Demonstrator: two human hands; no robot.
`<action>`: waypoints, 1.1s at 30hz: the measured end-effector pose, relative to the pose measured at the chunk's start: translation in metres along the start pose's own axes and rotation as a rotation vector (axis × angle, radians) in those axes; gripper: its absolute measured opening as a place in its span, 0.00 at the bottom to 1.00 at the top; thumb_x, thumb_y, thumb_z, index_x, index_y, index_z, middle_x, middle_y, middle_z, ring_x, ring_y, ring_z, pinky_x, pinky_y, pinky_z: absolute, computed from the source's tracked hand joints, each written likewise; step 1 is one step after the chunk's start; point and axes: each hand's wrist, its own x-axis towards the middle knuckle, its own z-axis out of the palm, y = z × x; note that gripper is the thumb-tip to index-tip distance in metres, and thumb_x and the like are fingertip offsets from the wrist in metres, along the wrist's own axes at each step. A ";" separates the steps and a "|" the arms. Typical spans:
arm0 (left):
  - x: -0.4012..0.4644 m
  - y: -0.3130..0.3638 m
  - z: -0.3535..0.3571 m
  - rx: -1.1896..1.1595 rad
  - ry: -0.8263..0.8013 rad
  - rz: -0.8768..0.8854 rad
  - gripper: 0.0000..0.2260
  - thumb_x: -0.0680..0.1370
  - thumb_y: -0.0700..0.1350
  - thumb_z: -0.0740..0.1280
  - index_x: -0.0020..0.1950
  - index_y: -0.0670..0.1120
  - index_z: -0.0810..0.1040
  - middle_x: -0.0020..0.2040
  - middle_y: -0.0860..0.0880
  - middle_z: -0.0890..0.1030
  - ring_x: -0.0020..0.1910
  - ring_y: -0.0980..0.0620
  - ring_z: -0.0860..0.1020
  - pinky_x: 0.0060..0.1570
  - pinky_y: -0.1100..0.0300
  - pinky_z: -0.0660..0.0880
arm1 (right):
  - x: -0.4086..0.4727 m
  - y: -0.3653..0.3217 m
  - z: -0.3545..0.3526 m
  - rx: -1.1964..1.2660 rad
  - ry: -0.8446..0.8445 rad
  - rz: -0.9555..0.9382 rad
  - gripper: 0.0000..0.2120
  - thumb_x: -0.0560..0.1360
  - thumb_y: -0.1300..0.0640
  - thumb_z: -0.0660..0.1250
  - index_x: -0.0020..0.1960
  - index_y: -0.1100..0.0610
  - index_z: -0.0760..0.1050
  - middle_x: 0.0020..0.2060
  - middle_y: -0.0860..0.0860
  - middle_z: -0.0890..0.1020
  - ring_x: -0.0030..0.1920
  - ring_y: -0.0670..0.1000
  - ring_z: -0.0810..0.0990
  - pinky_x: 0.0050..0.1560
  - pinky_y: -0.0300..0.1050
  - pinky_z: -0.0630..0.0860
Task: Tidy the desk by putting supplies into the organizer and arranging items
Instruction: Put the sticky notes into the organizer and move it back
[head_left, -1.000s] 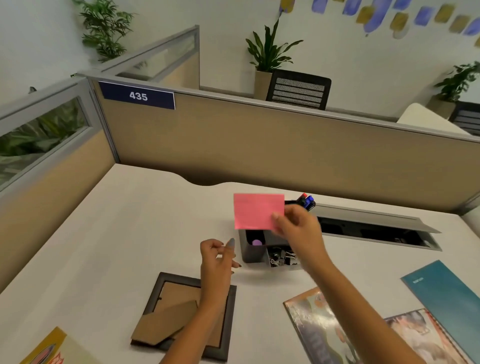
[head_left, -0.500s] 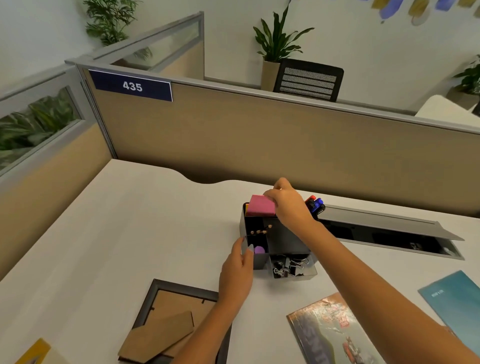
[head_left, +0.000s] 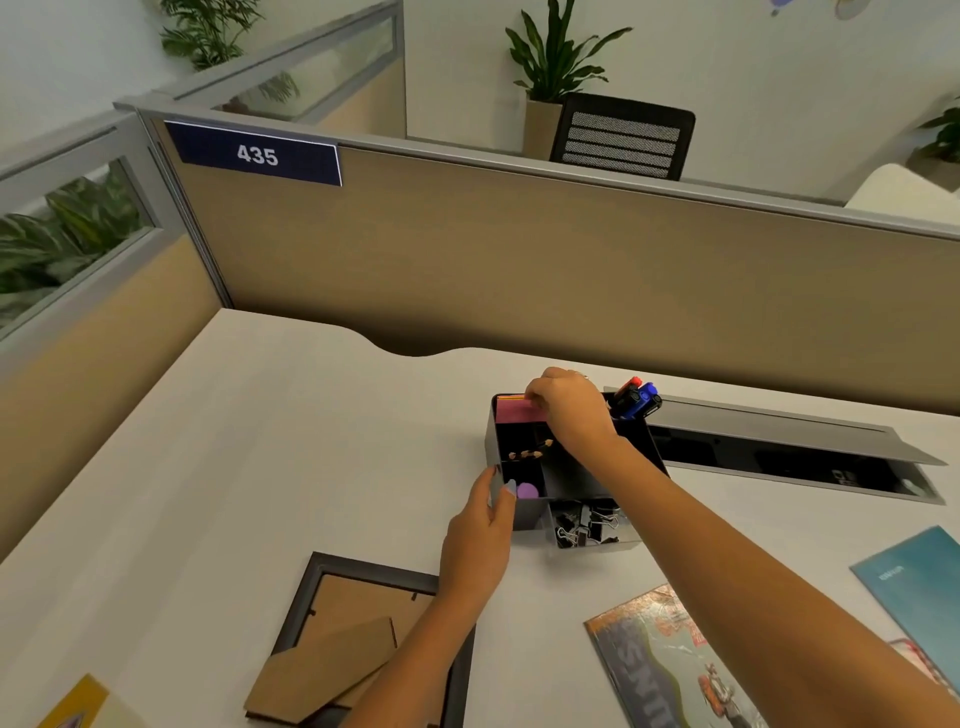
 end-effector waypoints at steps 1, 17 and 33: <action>0.000 0.000 -0.001 -0.002 -0.007 -0.006 0.20 0.81 0.55 0.53 0.73 0.55 0.60 0.59 0.47 0.78 0.47 0.57 0.73 0.41 0.65 0.69 | 0.000 0.001 0.001 -0.002 -0.003 0.007 0.13 0.72 0.68 0.63 0.54 0.58 0.78 0.50 0.56 0.79 0.51 0.59 0.76 0.48 0.48 0.74; 0.000 0.007 0.003 0.013 -0.014 -0.036 0.21 0.82 0.54 0.52 0.75 0.56 0.56 0.63 0.43 0.76 0.59 0.44 0.76 0.60 0.51 0.74 | -0.137 -0.014 -0.031 1.180 0.591 0.743 0.04 0.71 0.56 0.71 0.45 0.56 0.78 0.38 0.50 0.81 0.40 0.48 0.80 0.43 0.40 0.78; -0.006 0.021 0.009 0.005 0.006 -0.076 0.20 0.83 0.47 0.51 0.76 0.51 0.56 0.43 0.43 0.81 0.41 0.48 0.79 0.41 0.63 0.76 | -0.186 -0.027 0.011 1.711 0.258 1.098 0.12 0.74 0.68 0.65 0.57 0.65 0.72 0.54 0.62 0.78 0.55 0.58 0.79 0.48 0.42 0.78</action>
